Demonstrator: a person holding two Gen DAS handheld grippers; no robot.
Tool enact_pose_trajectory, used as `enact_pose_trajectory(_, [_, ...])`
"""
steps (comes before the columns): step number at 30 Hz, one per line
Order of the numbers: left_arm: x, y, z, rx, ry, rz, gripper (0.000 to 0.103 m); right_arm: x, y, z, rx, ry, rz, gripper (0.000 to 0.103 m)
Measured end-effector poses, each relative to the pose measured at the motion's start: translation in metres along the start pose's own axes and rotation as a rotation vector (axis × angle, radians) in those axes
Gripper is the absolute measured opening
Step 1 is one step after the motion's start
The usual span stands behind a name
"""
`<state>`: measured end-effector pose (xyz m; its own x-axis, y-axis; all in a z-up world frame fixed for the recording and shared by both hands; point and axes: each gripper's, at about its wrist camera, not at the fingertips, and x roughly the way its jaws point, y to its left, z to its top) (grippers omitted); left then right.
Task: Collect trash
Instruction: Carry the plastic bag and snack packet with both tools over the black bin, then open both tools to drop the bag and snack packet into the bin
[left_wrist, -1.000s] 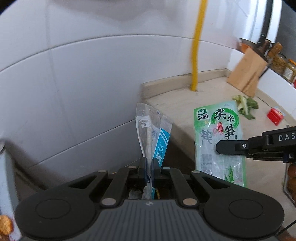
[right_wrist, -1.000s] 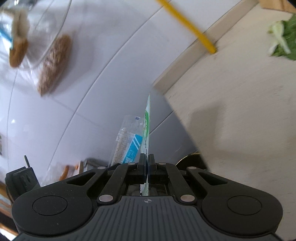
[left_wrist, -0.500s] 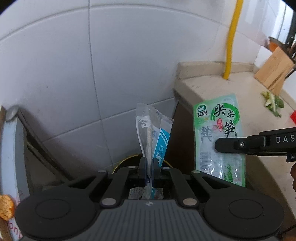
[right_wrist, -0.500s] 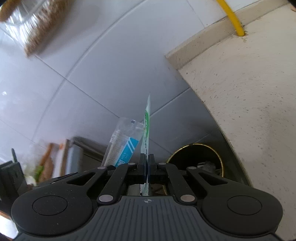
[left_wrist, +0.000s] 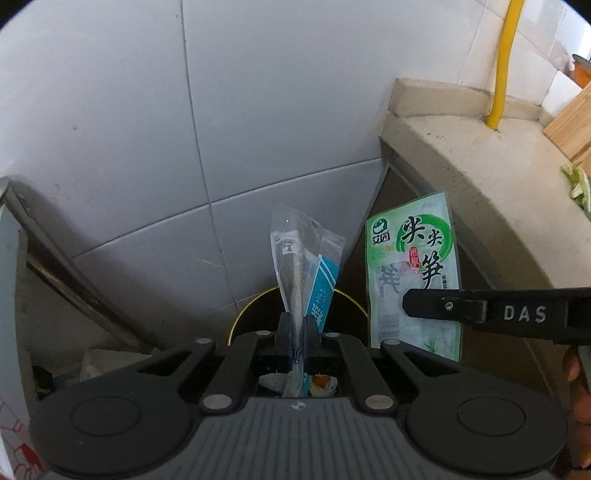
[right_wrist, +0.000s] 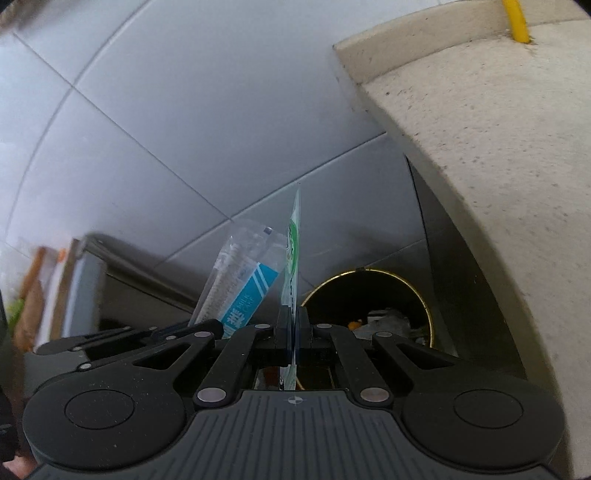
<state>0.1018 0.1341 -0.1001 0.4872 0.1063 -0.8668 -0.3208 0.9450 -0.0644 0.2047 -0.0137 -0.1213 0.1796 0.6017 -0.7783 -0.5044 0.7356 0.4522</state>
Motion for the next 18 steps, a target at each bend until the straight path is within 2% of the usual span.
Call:
enact_pose_trajectory(8, [0.018, 0.001, 0.007, -0.015, 0.060, 0.003, 0.002, 0.028, 0.000, 0.001, 0.004, 0.053, -0.053, 0.004])
enact_pose_trajectory(11, [0.024, 0.000, 0.012, -0.015, 0.063, 0.006, 0.005, 0.038, 0.003, 0.004, 0.006, 0.062, -0.066, 0.005])
enact_pose_trajectory(14, [0.035, -0.001, 0.017, -0.031, 0.108, -0.004, 0.006, 0.045, 0.002, 0.008, 0.002, 0.066, -0.086, 0.005])
enact_pose_trajectory(18, [0.044, -0.002, 0.020, -0.020, 0.123, 0.018, 0.010, 0.059, -0.002, 0.009, -0.006, 0.086, -0.097, 0.009])
